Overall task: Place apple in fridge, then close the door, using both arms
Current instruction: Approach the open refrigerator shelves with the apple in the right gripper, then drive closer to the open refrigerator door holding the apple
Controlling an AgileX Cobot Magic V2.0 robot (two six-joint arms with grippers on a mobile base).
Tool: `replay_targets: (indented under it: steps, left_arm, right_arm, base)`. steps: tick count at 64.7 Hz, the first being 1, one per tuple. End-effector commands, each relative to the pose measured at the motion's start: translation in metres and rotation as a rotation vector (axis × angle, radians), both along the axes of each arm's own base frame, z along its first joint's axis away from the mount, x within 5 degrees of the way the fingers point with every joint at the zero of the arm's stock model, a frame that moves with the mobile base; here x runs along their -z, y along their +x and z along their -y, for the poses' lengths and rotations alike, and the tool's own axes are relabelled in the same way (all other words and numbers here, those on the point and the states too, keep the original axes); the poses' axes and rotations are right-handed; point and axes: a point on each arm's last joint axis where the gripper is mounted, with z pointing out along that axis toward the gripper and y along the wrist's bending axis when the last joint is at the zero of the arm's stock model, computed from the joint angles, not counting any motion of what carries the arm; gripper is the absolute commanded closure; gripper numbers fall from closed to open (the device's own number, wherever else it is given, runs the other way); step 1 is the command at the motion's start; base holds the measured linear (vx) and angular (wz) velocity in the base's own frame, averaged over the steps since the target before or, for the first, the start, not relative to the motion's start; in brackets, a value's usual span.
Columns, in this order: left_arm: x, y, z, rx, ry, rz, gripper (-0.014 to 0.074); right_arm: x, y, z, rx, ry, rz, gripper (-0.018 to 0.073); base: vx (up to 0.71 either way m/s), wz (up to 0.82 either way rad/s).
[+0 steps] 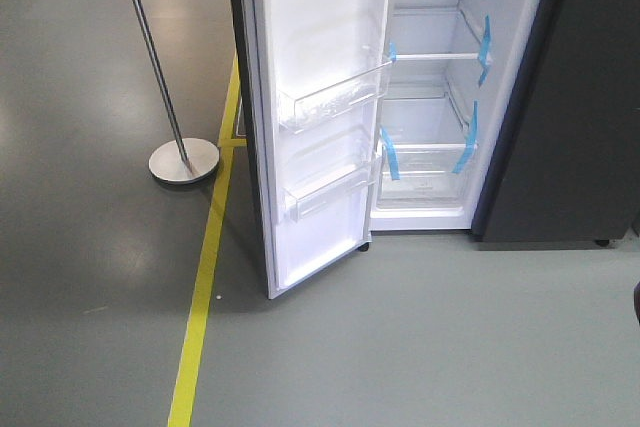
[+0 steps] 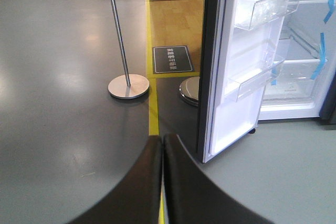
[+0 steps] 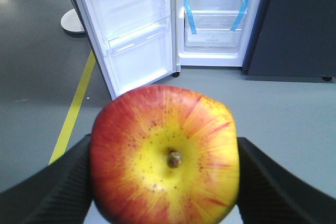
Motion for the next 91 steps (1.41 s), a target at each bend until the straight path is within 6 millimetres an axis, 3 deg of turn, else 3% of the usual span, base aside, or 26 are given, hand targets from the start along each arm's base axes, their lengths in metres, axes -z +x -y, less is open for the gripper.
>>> replay_targets:
  steps: [1,91]
  left_arm:
    - [-0.0005,0.0012,0.0001,0.001,-0.004,0.066,0.0602]
    - [-0.0005,0.0012,0.0001,0.001,-0.004,0.066,0.0602]
  right_arm:
    - [-0.0133,0.0038,0.0004,0.006,0.001,0.095,0.0364]
    - [-0.0133,0.0038,0.0004,0.006,0.001,0.095,0.0364]
  base:
    - [0.06,0.0]
    - [0.05,0.0]
